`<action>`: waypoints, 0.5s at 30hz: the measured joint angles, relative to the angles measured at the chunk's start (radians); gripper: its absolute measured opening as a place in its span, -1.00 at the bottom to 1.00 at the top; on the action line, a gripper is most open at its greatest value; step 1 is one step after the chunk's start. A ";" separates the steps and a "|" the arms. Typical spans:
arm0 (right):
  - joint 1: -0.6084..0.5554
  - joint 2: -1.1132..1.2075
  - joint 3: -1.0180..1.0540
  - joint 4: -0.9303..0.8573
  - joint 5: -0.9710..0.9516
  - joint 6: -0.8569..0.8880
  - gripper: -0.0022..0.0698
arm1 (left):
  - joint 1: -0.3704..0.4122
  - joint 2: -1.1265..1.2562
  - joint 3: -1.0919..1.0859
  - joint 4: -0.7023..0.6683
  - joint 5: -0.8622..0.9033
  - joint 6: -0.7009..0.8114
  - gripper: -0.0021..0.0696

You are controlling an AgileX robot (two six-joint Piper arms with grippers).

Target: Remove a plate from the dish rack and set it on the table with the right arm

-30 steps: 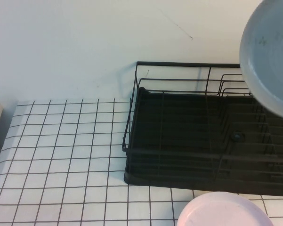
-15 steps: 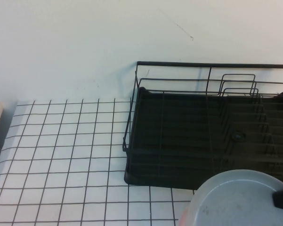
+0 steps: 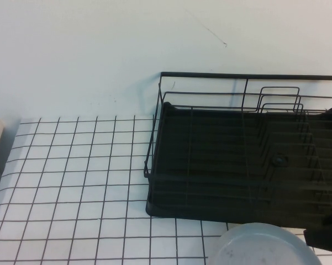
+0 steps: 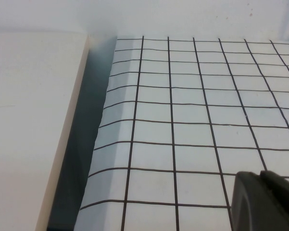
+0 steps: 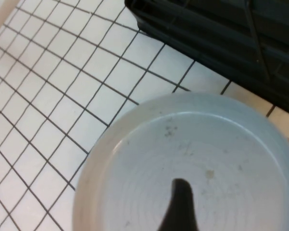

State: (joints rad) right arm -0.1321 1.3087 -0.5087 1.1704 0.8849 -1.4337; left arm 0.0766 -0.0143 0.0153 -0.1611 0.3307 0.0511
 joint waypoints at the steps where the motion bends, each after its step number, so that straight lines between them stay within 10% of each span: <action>1: 0.000 0.000 -0.020 -0.022 0.010 0.013 0.56 | 0.000 0.000 0.000 0.000 0.000 0.000 -0.95; 5: 0.000 0.000 -0.157 -0.162 0.093 0.168 0.43 | 0.000 0.000 0.000 0.000 0.000 0.000 -0.95; 11: 0.000 -0.093 -0.316 -0.263 0.234 0.328 -0.61 | 0.000 0.000 0.000 0.000 0.000 0.000 -0.95; 15: 0.000 -0.248 -0.325 -0.263 0.237 0.341 -0.88 | 0.000 0.000 0.000 0.000 0.000 0.000 -0.95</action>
State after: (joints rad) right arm -0.1321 1.0603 -0.8334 0.9072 1.1217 -1.0924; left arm 0.0766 -0.0143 0.0153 -0.1611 0.3307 0.0511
